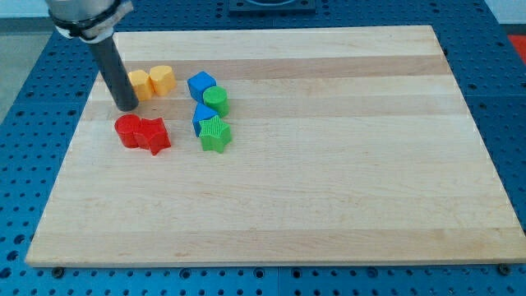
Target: Push the yellow hexagon down and right a bit
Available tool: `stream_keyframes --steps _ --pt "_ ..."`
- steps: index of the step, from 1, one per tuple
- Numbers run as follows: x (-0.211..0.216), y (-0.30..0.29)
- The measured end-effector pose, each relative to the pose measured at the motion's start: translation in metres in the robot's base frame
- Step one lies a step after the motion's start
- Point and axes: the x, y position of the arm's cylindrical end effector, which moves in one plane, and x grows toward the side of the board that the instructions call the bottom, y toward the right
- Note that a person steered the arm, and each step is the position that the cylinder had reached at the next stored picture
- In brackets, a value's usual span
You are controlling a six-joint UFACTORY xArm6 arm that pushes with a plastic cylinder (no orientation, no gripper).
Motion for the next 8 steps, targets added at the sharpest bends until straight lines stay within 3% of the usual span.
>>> stream_keyframes --steps 3,5,8 --pt "-0.019 0.002" --pt "-0.055 0.058" --pt "-0.069 0.037"
